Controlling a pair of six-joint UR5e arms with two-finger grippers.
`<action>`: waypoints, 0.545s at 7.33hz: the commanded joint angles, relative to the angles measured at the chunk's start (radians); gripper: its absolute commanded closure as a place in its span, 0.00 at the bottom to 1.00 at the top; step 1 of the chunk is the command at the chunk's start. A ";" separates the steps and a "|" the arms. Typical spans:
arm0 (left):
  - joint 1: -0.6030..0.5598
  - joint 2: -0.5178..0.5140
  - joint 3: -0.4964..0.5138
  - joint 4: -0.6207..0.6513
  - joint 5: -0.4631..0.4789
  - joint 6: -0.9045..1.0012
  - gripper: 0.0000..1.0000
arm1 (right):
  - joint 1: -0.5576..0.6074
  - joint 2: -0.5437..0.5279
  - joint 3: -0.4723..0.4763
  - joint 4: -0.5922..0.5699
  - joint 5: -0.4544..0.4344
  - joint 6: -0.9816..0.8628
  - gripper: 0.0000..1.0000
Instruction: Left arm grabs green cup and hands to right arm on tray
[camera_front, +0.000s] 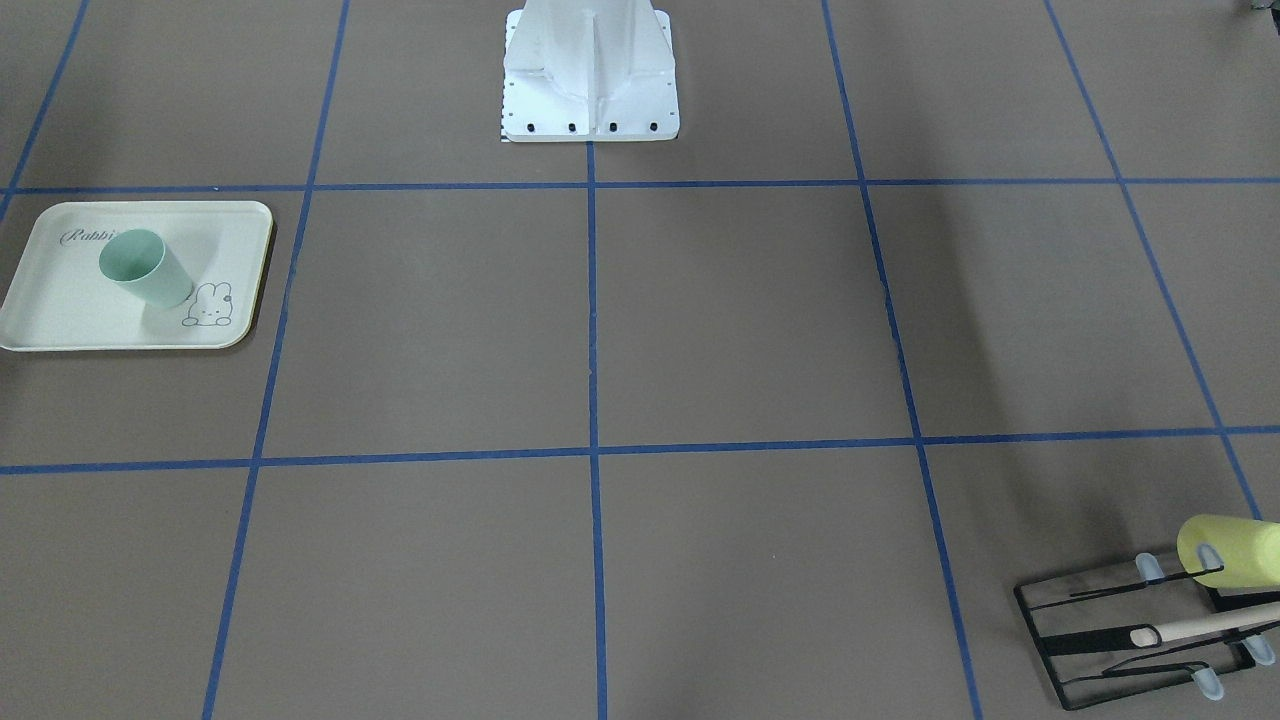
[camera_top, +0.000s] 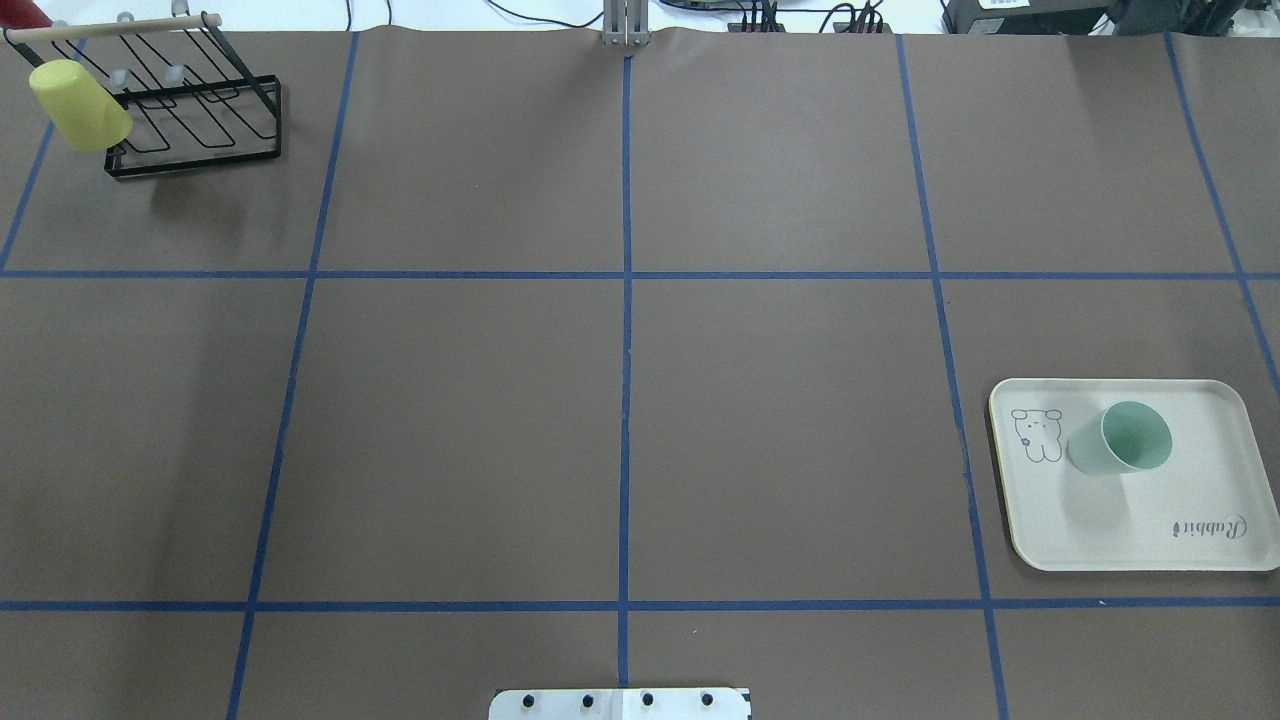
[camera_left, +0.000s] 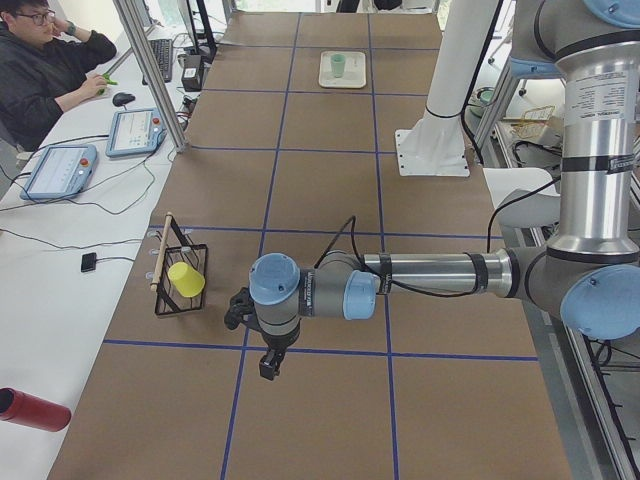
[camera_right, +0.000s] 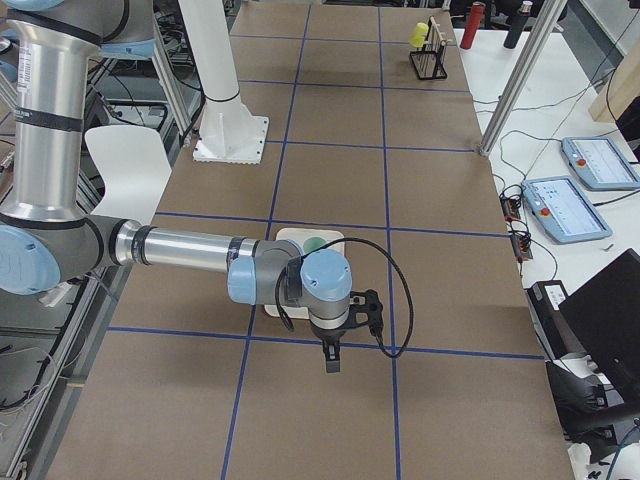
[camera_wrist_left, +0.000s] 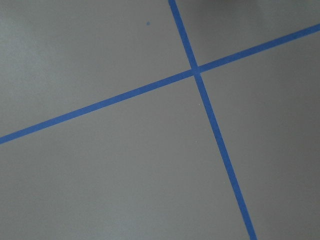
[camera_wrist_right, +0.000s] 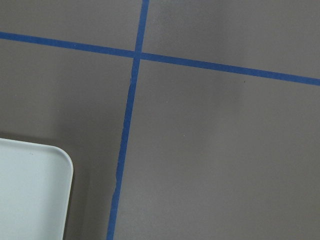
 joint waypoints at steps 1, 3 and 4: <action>0.000 -0.021 -0.077 0.156 0.002 -0.011 0.00 | 0.001 0.000 0.000 0.003 0.000 0.001 0.00; 0.000 -0.027 -0.098 0.203 0.001 -0.121 0.00 | 0.001 0.000 0.000 0.005 0.000 0.001 0.00; 0.000 -0.023 -0.101 0.203 -0.002 -0.145 0.00 | 0.001 0.000 0.000 0.006 0.000 0.001 0.00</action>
